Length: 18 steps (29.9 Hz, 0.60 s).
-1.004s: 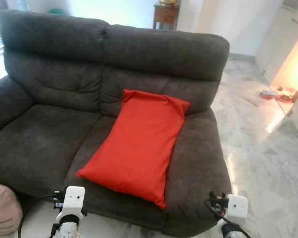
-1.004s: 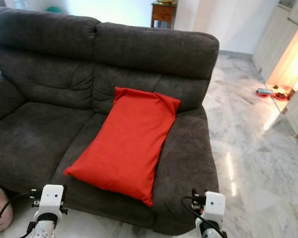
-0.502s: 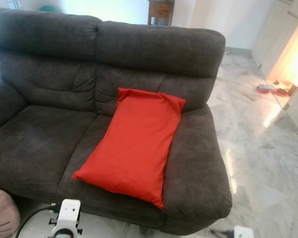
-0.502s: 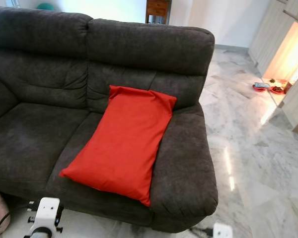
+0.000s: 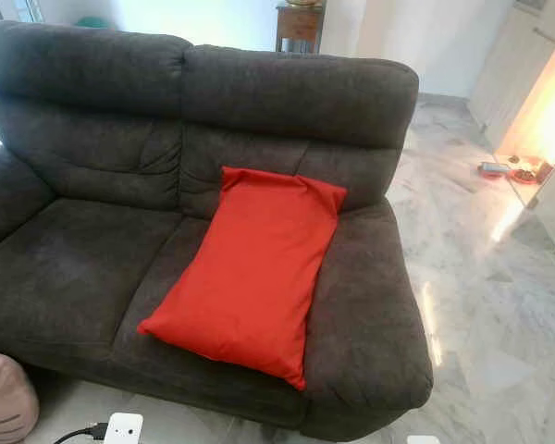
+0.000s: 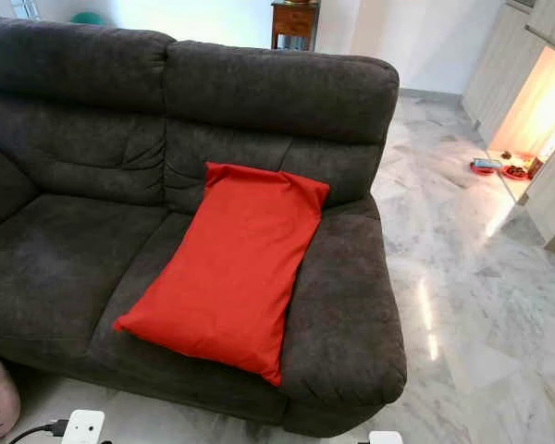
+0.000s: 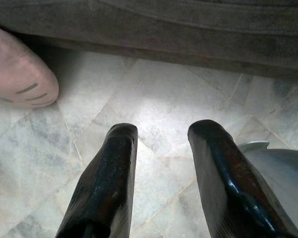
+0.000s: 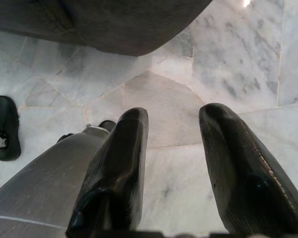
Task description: Move the pillow to the sofa from floor
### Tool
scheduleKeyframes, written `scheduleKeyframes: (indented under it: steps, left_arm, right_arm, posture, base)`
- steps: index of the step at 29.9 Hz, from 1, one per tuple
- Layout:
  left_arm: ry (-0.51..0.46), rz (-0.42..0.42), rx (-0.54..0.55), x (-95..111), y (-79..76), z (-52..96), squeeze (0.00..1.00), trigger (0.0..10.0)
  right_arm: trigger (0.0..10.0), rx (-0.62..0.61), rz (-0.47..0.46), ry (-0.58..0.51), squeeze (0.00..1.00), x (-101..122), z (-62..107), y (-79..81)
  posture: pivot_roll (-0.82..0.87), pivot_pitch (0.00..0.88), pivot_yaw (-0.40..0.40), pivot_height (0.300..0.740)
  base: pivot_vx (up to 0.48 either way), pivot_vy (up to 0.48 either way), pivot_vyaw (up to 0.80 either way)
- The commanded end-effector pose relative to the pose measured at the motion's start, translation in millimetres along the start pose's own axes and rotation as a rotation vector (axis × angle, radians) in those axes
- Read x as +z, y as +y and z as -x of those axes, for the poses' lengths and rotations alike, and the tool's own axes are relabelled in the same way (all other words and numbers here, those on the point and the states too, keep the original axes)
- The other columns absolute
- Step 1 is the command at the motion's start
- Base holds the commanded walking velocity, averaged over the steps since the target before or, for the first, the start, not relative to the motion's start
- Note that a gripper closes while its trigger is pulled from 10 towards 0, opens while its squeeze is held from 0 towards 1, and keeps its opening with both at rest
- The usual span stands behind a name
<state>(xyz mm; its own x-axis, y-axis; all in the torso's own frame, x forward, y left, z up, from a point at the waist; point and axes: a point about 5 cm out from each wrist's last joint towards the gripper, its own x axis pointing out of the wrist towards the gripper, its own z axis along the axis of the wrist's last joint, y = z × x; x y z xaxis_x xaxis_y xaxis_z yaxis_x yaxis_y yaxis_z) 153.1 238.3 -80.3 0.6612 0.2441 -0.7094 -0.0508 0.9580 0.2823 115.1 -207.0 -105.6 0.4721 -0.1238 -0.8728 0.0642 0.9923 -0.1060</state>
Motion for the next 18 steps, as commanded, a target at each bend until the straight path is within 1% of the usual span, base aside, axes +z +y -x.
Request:
scheduleKeyframes:
  steps: [1, 3, 4, 5, 6, 9, 12, 16, 18]
  left_arm:
    - [0.01, -0.004, -0.013, 0, -0.1, -0.7, 0.0, 10.0]
    - [0.01, -0.008, -0.016, -1, 0.3, 0.0, 0.0, 10.0]
    - [0.01, -0.008, -0.016, -1, 0.3, 0.0, 0.0, 10.0]
    - [0.01, -0.021, -0.021, -2, 0.4, 0.4, 0.0, 10.0]
    - [0.012, -0.029, -0.026, -3, 0.5, 1.0, 0.0, 10.0]
    - [0.014, -0.032, -0.027, -4, 1.1, 1.4, 0.0, 10.0]
    - [0.017, -0.037, -0.028, -4, 1.8, 1.2, 0.0, 10.0]
    - [0.018, -0.044, -0.038, -4, 1.2, 0.9, 0.0, 10.0]
    - [0.017, -0.044, -0.039, -4, 1.3, 0.8, 0.0, 10.0]
  right_arm:
    - [10.0, -0.033, -0.034, 0.004, 0.0, 3, -0.8, -4.7]
    - [10.0, -0.071, -0.126, 0.0, 0.0, 4, -0.9, -7.9]
    - [10.0, -0.071, -0.126, 0.0, 0.0, 4, -0.9, -7.9]
    - [10.0, -0.116, -0.188, 0.013, 0.0, 2, -0.6, -13.3]
    - [10.0, -0.144, -0.206, 0.031, 0.0, 0, 0.0, -17.3]
    - [10.0, -0.151, -0.199, 0.043, 0.0, -1, 0.1, -17.6]
    - [10.0, -0.143, -0.232, 0.032, 0.0, 0, -0.2, -16.5]
    - [10.0, -0.115, -0.226, 0.03, 0.0, 5, -1.8, -10.7]
    - [10.0, -0.113, -0.249, 0.019, 0.0, 7, -2.3, -8.8]
  posture:
    - [0.15, 0.0, -0.077, 0.74]
    - [0.15, 0.0, -0.073, 0.74]
    - [0.15, 0.0, -0.073, 0.74]
    - [0.14, 0.0, -0.07, 0.74]
    - [0.14, 0.0, -0.067, 0.74]
    - [0.14, 0.0, -0.064, 0.74]
    - [0.14, 0.0, -0.062, 0.74]
    - [0.14, 0.0, -0.059, 0.74]
    - [0.14, 0.0, -0.059, 0.74]
  base:
    - [0.0, 0.0, 0.0]
    - [0.0, 0.0, 0.0]
    - [0.0, 0.0, 0.0]
    - [0.0, 0.0, 0.0]
    - [0.0, 0.0, 0.0]
    - [0.0, 0.0, 0.0]
    - [0.0, 0.0, 0.0]
    - [0.0, 0.0, 0.0]
    - [0.0, 0.0, 0.0]
